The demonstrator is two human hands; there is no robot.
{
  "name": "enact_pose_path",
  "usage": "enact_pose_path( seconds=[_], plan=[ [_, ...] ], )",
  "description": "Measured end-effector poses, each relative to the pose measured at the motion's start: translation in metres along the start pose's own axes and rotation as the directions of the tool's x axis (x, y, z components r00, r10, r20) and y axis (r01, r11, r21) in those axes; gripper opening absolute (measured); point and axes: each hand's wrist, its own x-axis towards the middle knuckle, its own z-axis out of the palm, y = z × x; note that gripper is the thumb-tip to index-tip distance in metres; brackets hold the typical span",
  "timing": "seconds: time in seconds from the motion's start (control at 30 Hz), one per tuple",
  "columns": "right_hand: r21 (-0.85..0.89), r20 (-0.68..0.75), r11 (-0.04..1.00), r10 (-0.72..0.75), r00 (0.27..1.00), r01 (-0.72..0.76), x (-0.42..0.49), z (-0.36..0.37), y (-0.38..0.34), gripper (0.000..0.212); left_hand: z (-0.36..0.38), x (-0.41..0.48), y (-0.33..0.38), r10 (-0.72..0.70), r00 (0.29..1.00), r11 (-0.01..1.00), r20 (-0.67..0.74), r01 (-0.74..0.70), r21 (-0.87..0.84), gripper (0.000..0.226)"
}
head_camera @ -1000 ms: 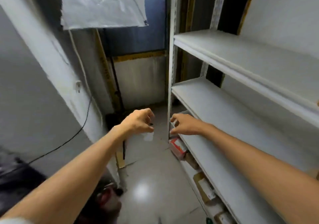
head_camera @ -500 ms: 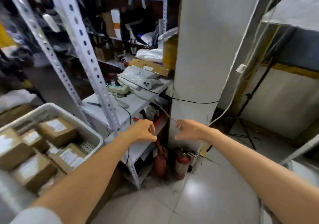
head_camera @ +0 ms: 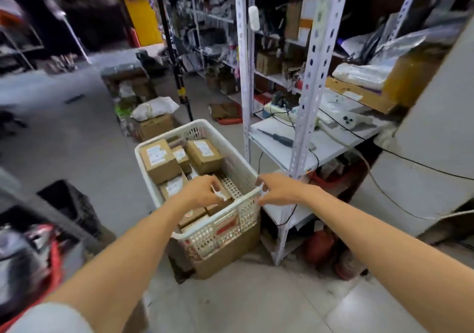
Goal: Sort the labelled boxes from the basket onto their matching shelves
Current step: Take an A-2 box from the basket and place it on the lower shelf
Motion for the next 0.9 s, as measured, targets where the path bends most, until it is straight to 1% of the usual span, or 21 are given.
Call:
enact_pose_path(
  seconds=[0.13,0.23,0.33,0.43,0.57,0.67,0.73,0.8,0.9],
  plan=[
    [-0.02,0.037,1.0,-0.011,0.999,0.012,0.033,0.019,-0.032,0.059,-0.006,-0.006,-0.047,-0.041,0.999,0.998,0.002,0.041,-0.037,0.035],
    [-0.036,0.035,0.999,-0.036,0.999,0.038,0.06,0.022,-0.047,0.061,-0.012,-0.002,-0.076,-0.073,0.997,0.996,-0.011,0.073,-0.057,0.037],
    [-0.066,0.104,0.997,-0.04,0.994,0.047,0.091,0.019,-0.06,0.063,-0.017,0.009,-0.101,-0.135,0.991,0.985,0.002,0.135,-0.104,0.031],
    [-0.06,0.134,0.996,-0.057,0.989,0.066,0.139,0.006,-0.065,0.063,-0.025,0.028,-0.124,-0.194,0.981,0.975,0.002,0.193,-0.111,0.035],
    [-0.05,0.152,0.993,-0.097,0.984,0.106,0.222,-0.006,-0.068,0.056,-0.045,0.062,-0.162,-0.286,0.958,0.952,-0.026,0.281,-0.12,0.04],
    [-0.058,0.182,0.984,-0.154,0.971,0.167,0.28,-0.011,-0.071,0.052,-0.059,0.088,-0.189,-0.37,0.928,0.919,-0.037,0.36,-0.158,0.036],
    [-0.054,0.21,0.984,-0.157,0.965,0.172,0.314,-0.016,-0.071,0.051,-0.068,0.106,-0.202,-0.411,0.911,0.898,-0.032,0.398,-0.186,0.035],
    [-0.077,0.243,0.981,-0.153,0.958,0.176,0.346,-0.023,-0.072,0.049,-0.073,0.122,-0.21,-0.435,0.9,0.88,-0.029,0.418,-0.225,0.033],
    [-0.038,0.256,0.985,-0.152,0.955,0.167,0.389,-0.028,-0.075,0.042,-0.077,0.144,-0.222,-0.455,0.89,0.862,-0.019,0.435,-0.26,0.033]
  ],
)
